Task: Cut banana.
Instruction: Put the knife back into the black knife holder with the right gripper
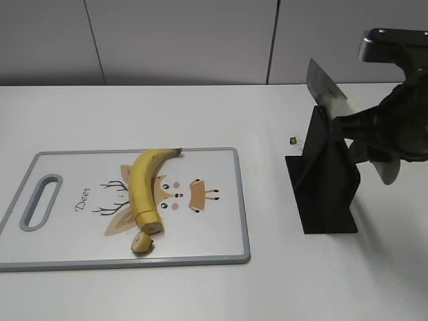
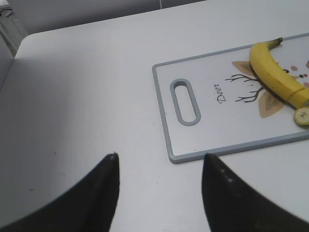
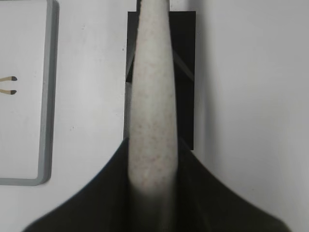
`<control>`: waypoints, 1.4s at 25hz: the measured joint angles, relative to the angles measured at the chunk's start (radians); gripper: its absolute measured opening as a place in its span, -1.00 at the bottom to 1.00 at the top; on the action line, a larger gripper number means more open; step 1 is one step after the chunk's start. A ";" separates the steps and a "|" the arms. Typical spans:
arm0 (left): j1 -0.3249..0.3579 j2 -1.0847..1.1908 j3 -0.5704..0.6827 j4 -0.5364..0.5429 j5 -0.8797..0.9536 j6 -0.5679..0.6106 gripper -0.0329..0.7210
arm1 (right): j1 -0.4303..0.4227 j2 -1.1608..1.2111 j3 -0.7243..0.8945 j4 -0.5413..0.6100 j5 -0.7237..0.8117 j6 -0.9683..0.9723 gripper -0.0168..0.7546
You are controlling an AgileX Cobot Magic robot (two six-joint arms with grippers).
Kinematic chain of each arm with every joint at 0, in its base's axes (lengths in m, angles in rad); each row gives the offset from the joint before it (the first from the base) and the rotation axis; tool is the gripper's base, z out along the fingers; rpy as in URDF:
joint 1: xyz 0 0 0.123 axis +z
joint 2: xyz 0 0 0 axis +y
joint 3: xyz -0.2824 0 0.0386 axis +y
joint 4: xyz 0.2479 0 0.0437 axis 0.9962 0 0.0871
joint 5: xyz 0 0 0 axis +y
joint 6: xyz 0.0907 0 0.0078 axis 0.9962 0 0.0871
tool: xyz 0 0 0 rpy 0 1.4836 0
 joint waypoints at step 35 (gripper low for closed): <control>0.000 0.000 0.000 0.000 0.000 -0.001 0.46 | 0.000 -0.426 0.250 0.158 0.311 -0.400 0.60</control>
